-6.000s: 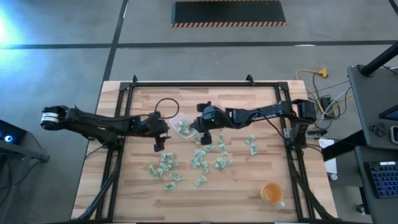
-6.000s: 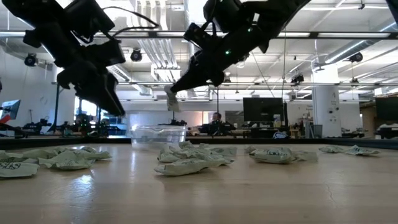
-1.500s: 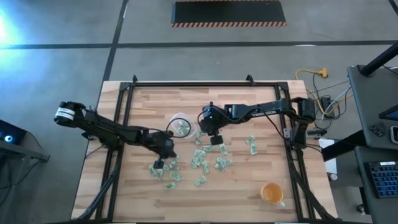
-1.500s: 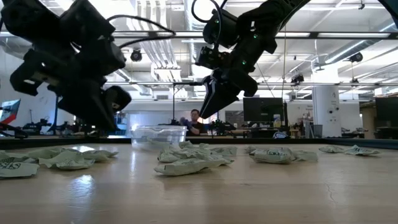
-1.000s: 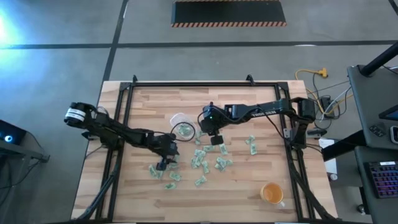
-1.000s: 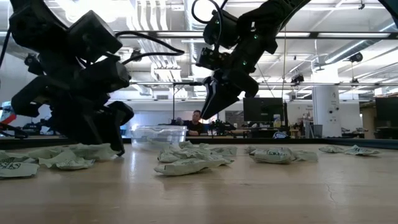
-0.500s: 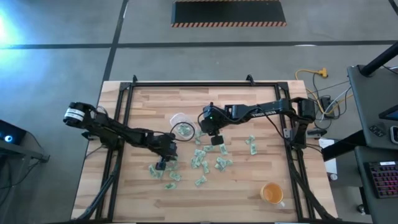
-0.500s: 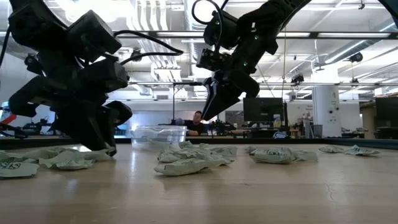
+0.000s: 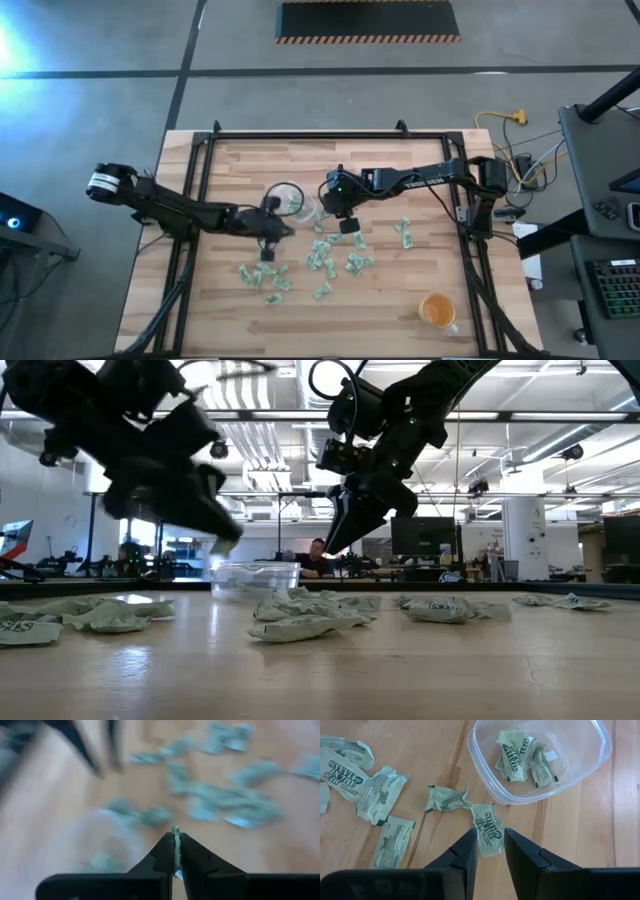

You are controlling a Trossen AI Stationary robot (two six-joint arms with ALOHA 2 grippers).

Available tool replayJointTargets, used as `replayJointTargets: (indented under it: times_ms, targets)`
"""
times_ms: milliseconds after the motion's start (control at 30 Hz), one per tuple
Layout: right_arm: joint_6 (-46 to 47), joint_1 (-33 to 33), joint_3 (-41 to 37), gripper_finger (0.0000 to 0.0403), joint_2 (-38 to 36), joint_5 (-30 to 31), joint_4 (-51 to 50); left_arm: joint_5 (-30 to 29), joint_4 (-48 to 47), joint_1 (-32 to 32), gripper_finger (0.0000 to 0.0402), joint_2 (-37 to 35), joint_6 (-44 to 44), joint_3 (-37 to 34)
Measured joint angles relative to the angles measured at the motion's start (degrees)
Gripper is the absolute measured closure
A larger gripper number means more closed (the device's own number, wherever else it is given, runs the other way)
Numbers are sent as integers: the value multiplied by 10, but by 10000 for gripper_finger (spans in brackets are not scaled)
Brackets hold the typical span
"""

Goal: Pick and place Stevia / Truvia into bins
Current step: Put the stevia packet into the transparent bin

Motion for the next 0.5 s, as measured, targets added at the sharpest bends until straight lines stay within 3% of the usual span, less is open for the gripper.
replayJointTargets:
  times_ms: [100, 200, 500]
  targets:
    - [2, 0, 0, 321, 0, 0, 1, -79, 43, 1, 394, -9, 50, 0]
    - [4, 0, 0, 326, 0, 0, 1, -120, 75, 8, 393, -12, 104, 1]
    - [48, 0, 0, 329, 0, 0, 0, -127, 83, 92, 393, 25, 126, -3]
